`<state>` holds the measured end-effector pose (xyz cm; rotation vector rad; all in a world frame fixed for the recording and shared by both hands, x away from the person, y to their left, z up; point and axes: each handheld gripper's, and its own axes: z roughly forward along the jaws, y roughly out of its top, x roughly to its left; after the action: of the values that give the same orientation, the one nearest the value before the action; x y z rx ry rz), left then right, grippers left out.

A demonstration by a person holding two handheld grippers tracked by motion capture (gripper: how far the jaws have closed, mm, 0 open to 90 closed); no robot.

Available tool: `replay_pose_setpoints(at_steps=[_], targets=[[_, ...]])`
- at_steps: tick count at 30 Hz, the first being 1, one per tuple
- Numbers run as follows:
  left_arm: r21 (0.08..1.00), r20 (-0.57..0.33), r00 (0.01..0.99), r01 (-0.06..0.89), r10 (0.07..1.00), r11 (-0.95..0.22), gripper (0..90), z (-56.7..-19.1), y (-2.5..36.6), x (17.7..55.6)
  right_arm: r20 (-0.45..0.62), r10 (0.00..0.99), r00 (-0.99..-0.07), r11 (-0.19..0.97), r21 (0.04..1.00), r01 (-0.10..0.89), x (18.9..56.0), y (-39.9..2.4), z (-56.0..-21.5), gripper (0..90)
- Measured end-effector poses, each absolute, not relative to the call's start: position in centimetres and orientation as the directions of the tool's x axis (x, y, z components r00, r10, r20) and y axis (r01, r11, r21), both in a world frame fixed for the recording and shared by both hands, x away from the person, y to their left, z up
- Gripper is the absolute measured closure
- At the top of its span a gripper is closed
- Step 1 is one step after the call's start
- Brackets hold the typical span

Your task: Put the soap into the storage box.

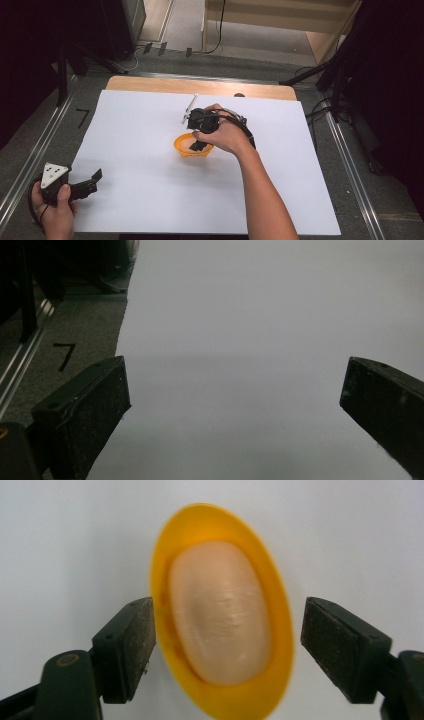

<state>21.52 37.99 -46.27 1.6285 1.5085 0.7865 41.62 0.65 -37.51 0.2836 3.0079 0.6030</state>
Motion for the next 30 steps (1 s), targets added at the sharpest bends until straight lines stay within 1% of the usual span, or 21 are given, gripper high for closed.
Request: replay_pose_setpoints(at_steps=[1,2,3,4,5,8,10,13,14,15,18,23,30], targets=[[0.854,-0.059,0.11,0.519,0.992,-0.006,0.0,-46.3,38.0,21.5,-0.02,0.24,-0.971,0.886,0.413,0.211,41.4,0.1,-37.3,15.0],[0.855,-0.06,0.111,0.519,0.992,-0.006,0.0,-46.3,38.0,21.5,-0.02,0.24,-0.971,0.886,0.413,0.211,41.4,0.1,-37.3,15.0],[0.854,-0.059,0.111,0.52,0.992,-0.008,0.0,-46.3,38.0,21.5,-0.029,0.26,-0.965,0.873,0.434,0.223,41.4,-0.2,-37.3,12.5],[0.855,-0.056,0.112,0.519,0.992,-0.01,0.0,-46.3,38.0,21.5,-0.062,0.307,-0.95,0.851,0.465,0.245,41.2,-0.8,-37.1,6.4],[0.854,-0.056,0.11,0.521,0.992,-0.009,0.0,-46.3,38.0,21.5,-0.067,0.328,-0.942,0.841,0.475,0.259,41.1,-1.1,-37.1,1.0],[0.854,-0.054,0.112,0.519,0.992,-0.012,0.0,-46.2,38.0,21.5,-0.058,0.351,-0.935,0.824,0.494,0.278,41.0,-1.7,-37.2,0.0],[0.856,-0.056,0.112,0.518,0.992,-0.011,0.0,-46.2,38.0,21.5,-0.066,0.385,-0.921,0.807,0.509,0.3,40.9,-2.5,-37.2,0.0],[0.855,-0.053,0.112,0.518,0.992,-0.013,0.0,-46.2,38.0,21.5,-0.039,0.439,-0.898,0.76,0.55,0.348,40.7,-4.4,-37.4,0.0],[0.855,-0.053,0.111,0.518,0.992,-0.012,0.0,-46.2,38.0,21.5,-0.039,0.439,-0.898,0.76,0.55,0.348,40.7,-4.4,-37.4,0.0],[0.855,-0.051,0.112,0.518,0.992,-0.014,0.0,-46.3,38.0,21.5,-0.028,0.466,-0.884,0.739,0.561,0.372,40.4,-5.3,-37.6,0.0],[0.855,-0.058,0.113,0.518,0.992,-0.009,0.0,-46.2,38.0,21.5,-0.024,0.484,-0.874,0.73,0.562,0.389,40.2,-6.1,-37.8,0.0],[0.855,-0.056,0.113,0.519,0.992,-0.011,0.0,-46.3,38.0,21.5,-0.009,0.548,-0.837,0.661,0.617,0.426,39.5,-8.9,-38.5,0.0],[0.857,-0.051,0.119,0.515,0.992,-0.017,0.0,-46.2,38.0,21.4,0.032,0.584,-0.811,0.608,0.644,0.464,38.8,-11.1,-39.7,0.0]])
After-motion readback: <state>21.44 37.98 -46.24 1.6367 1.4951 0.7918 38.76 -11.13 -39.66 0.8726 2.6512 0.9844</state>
